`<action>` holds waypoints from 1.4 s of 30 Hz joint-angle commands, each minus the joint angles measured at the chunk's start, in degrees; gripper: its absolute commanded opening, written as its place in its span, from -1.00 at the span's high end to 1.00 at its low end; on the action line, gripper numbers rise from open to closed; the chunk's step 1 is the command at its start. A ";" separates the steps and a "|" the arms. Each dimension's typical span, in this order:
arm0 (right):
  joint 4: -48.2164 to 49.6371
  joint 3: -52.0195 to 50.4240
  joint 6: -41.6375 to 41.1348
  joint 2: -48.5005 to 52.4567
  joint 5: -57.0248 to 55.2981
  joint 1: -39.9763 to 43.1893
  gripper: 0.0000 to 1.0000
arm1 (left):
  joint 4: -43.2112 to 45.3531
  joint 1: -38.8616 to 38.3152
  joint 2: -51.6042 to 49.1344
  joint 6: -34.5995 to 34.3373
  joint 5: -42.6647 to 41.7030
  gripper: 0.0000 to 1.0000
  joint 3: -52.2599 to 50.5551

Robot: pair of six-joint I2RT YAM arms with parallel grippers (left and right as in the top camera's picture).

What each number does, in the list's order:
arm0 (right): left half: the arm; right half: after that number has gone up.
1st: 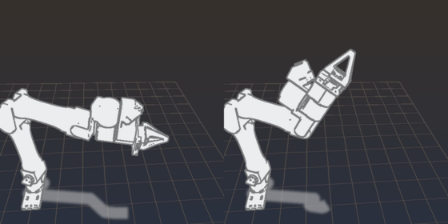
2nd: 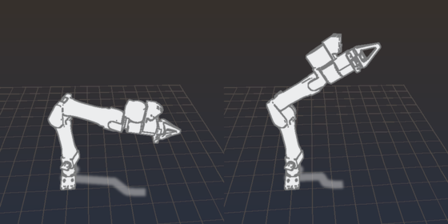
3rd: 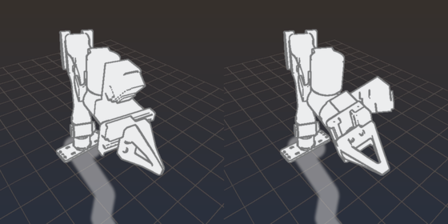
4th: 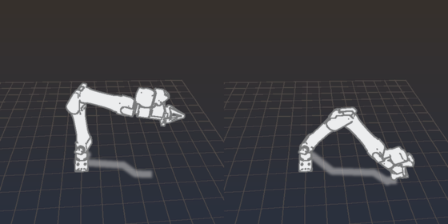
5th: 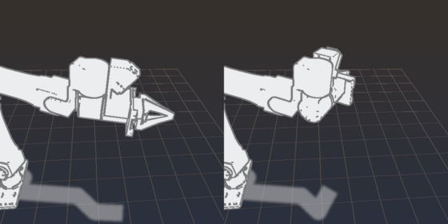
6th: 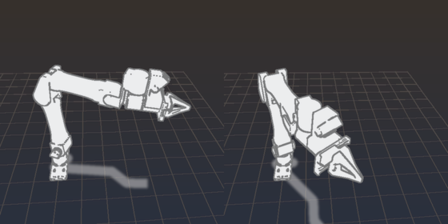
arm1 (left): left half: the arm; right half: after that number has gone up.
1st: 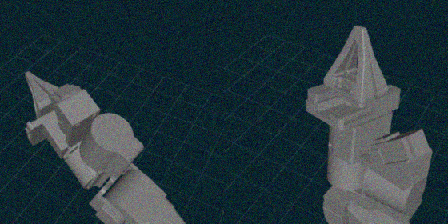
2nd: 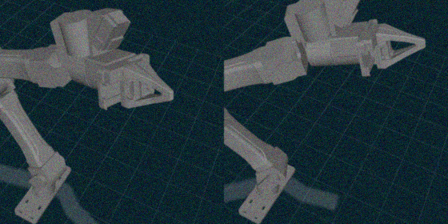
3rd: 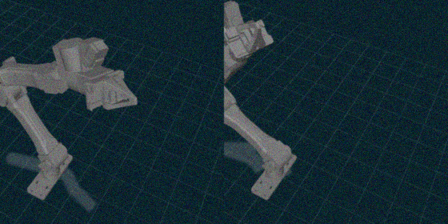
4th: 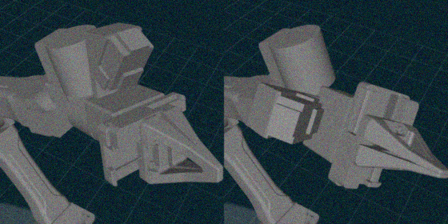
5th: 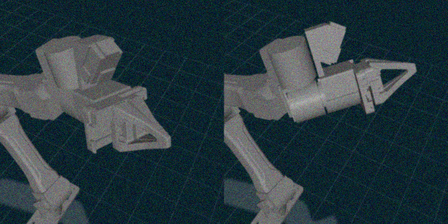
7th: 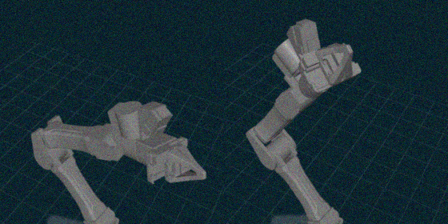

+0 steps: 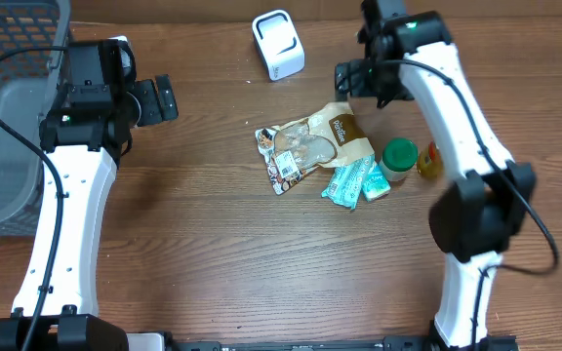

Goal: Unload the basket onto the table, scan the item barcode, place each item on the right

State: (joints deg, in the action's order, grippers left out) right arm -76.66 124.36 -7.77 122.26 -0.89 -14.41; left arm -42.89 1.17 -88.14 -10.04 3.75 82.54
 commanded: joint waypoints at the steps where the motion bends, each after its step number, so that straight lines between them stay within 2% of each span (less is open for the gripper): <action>1: 0.15 0.50 -0.37 -10.88 -0.55 -0.52 -1.00 | -0.15 0.31 -0.26 1.29 0.72 -1.00 0.79; 7: 0.68 0.50 -0.13 -23.98 -4.83 -0.44 -1.00 | -0.17 0.31 -0.26 1.27 0.72 -0.99 0.79; 15: 0.33 0.50 -0.13 -43.08 -5.11 -0.46 -1.00 | -0.17 0.31 -0.26 1.29 0.72 -0.99 0.79; 22: -9.40 0.48 0.70 -54.69 -7.69 -0.37 -1.00 | -0.15 0.31 -0.26 1.27 0.72 -0.99 0.79; 31: -15.74 0.11 0.24 -65.68 -6.49 0.72 -1.00 | -0.15 0.31 -0.26 1.27 0.72 -1.00 0.79; 37: -13.57 -9.66 0.31 -75.08 -6.82 0.79 -1.00 | -0.17 0.31 -0.26 1.27 0.72 -0.99 0.79; 42: -6.10 -26.45 0.26 -85.48 -6.32 2.95 -1.00 | -0.15 0.31 -0.26 1.27 0.72 -0.99 0.79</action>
State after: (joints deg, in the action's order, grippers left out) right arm -84.88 105.10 -7.49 40.42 -7.64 -12.97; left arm -43.05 1.17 -88.14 -10.04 3.75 82.54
